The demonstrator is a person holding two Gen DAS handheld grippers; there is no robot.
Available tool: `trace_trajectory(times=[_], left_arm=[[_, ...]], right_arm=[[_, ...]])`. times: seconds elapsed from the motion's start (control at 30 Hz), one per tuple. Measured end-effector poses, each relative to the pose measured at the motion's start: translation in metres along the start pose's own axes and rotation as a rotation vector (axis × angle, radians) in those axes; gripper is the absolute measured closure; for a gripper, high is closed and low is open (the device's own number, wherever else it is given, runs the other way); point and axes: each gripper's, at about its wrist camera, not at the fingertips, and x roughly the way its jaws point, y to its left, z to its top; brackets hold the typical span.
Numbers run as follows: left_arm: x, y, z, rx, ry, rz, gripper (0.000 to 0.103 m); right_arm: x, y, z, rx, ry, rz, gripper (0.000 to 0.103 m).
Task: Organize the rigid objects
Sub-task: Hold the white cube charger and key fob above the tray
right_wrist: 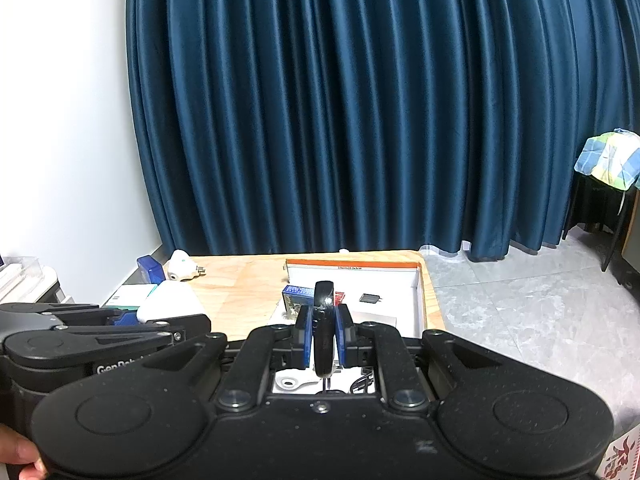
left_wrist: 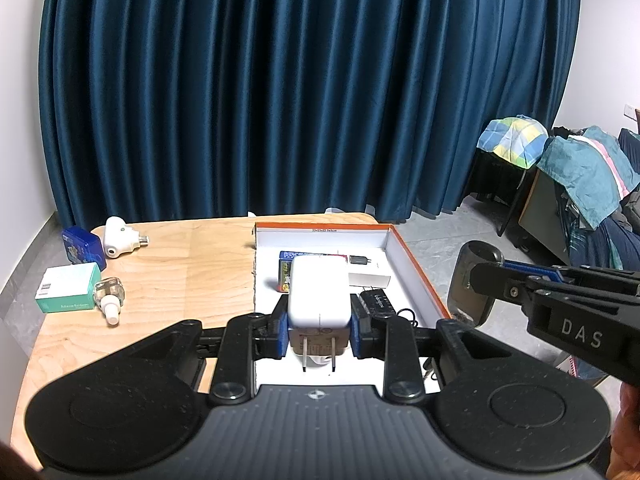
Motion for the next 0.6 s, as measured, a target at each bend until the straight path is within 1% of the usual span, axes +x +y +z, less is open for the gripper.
trace_trajectory(times=[0.6], left_arm=[[0.0005,0.0026,-0.0004,-0.008,-0.001,-0.004,0.074]], right_arm=[[0.0004,-0.0004,-0.0018,0.005,0.006,0.001,0.089]])
